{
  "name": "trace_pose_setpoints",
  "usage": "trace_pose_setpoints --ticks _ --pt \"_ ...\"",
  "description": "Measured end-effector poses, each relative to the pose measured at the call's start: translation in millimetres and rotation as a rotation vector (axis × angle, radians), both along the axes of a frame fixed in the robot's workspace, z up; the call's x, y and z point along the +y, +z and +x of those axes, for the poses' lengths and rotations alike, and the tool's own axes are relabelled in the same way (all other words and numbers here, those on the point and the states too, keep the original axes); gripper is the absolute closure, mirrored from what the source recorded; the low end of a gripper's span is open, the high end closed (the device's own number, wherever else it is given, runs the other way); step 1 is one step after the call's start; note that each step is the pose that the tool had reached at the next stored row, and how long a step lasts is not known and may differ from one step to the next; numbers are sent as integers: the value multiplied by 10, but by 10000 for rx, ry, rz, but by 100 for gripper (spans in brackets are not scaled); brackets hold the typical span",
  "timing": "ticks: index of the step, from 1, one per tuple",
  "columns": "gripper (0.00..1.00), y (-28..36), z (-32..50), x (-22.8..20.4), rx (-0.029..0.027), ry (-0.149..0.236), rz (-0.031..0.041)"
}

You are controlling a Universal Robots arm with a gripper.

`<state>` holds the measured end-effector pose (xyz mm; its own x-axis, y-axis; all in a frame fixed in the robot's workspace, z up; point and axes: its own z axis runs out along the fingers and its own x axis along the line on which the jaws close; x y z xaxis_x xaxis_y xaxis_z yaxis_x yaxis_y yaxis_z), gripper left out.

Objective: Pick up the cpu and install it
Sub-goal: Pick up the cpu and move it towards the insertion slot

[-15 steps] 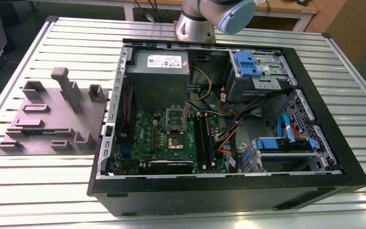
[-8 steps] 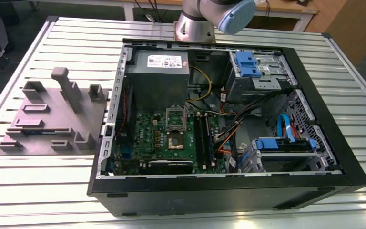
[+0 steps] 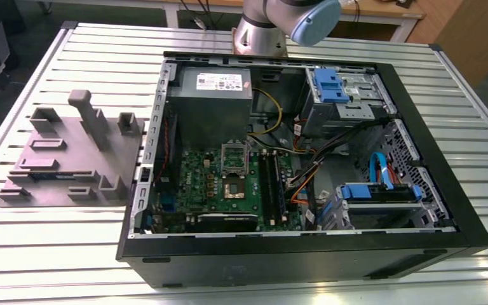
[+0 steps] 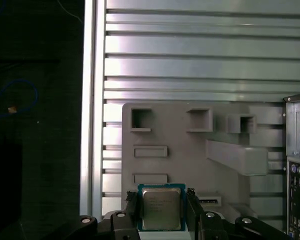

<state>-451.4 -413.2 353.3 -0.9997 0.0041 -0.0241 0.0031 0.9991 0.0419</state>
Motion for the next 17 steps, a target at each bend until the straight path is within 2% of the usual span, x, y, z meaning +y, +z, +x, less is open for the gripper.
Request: trace_pose_setpoints --ticks 10,17 --pt "53 170 0 0 0 0 0" --pt "53 198 0 0 0 0 0"
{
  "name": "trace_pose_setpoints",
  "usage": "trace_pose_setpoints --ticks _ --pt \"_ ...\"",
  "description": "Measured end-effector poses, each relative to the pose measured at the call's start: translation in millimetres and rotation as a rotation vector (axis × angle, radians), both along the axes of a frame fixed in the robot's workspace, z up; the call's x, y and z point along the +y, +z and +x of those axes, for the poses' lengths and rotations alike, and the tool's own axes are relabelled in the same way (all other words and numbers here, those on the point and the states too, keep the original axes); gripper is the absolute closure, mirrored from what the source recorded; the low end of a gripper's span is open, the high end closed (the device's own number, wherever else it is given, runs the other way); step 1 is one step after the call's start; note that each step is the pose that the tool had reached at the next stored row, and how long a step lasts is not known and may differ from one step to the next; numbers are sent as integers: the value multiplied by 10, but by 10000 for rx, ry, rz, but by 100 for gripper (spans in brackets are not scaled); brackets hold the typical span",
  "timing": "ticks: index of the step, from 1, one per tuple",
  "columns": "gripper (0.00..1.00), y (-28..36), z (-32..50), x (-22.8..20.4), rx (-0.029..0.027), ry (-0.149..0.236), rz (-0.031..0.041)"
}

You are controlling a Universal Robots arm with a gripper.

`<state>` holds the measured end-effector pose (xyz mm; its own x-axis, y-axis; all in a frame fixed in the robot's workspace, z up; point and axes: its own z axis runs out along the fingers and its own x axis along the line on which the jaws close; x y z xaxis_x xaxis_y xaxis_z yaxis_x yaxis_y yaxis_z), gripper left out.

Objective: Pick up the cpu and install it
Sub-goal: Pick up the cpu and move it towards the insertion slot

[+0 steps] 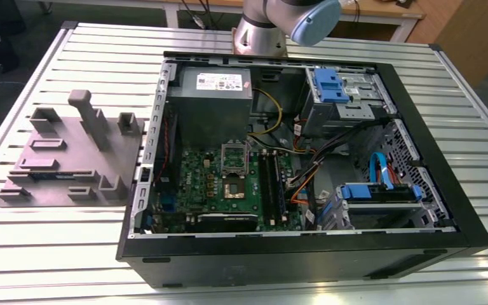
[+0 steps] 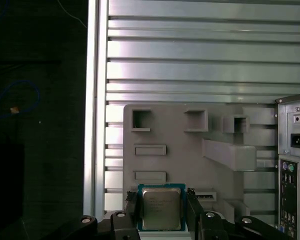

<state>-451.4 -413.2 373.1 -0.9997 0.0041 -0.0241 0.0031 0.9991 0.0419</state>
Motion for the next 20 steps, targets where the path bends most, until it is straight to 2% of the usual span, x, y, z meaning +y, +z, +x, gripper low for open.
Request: trace_pose_setpoints --ticks 15,20 --pt "53 4 51 0 1 0 -1" --pt "53 52 52 1 0 1 -1"
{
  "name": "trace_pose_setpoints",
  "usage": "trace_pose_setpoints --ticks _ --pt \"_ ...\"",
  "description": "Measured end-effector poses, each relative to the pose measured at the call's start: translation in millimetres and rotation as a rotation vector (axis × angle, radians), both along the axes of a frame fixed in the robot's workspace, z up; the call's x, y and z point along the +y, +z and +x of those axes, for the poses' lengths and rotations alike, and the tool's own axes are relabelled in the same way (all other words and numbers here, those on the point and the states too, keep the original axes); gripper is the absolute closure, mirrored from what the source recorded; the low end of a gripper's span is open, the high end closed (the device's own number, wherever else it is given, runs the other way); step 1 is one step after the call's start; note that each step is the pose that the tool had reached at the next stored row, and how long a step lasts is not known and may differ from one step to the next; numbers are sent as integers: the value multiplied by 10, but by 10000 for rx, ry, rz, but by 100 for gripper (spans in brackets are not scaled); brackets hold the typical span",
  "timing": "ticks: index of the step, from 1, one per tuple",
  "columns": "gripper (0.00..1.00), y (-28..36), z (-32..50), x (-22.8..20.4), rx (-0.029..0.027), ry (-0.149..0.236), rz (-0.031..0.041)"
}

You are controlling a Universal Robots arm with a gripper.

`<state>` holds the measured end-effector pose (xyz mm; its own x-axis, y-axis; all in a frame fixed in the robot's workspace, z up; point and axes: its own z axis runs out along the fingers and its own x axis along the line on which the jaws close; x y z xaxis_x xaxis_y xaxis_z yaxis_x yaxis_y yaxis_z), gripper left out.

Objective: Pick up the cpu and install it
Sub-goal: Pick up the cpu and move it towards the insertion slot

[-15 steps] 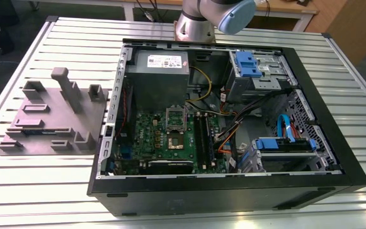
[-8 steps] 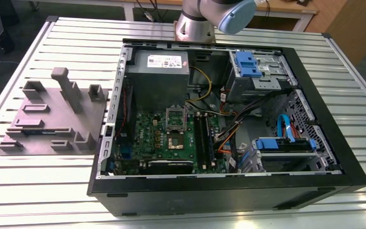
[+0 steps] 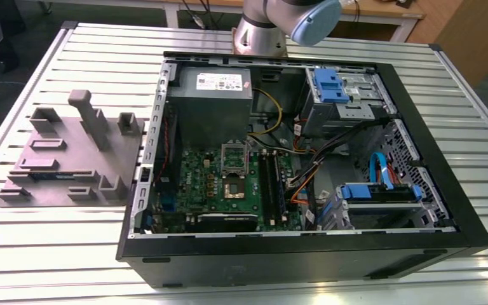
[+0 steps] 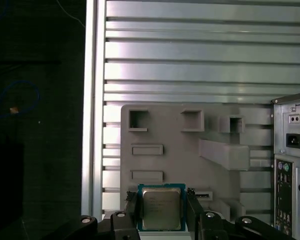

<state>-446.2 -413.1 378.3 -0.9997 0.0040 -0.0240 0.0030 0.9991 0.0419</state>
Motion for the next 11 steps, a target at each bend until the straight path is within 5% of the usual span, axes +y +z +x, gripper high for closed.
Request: trace_pose_setpoints --ticks 11 --pt "53 5 127 1 83 -24 -24"
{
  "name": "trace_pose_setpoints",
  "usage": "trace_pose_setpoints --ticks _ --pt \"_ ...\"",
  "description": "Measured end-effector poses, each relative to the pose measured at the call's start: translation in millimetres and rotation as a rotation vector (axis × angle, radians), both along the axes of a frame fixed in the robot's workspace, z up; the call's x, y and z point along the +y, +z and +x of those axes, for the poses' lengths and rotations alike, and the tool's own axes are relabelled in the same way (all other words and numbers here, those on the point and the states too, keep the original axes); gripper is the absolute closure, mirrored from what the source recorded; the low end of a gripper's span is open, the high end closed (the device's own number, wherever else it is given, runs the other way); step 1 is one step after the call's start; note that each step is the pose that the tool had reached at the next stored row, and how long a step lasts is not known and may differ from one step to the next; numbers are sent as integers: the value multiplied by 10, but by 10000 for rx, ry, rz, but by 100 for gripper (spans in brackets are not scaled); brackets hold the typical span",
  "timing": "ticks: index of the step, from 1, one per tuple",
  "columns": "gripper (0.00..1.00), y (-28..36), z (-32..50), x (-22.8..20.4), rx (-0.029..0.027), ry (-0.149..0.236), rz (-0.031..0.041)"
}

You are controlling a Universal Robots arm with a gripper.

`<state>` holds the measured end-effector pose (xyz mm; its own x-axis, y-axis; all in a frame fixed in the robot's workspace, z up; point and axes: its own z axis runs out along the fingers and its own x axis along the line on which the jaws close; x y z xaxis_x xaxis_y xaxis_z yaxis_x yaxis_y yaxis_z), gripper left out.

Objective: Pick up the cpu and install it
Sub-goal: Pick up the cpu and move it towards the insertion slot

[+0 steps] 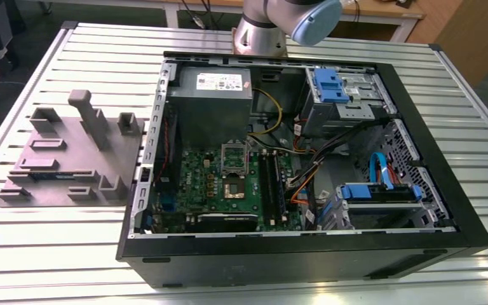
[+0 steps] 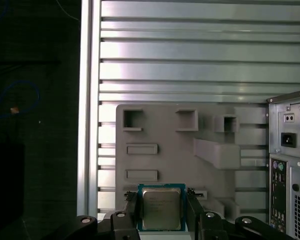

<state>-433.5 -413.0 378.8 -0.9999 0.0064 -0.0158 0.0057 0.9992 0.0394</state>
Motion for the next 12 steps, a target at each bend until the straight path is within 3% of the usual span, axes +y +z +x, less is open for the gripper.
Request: trace_pose_setpoints --ticks 12 --pt "53 0 27 0 1 0 0"
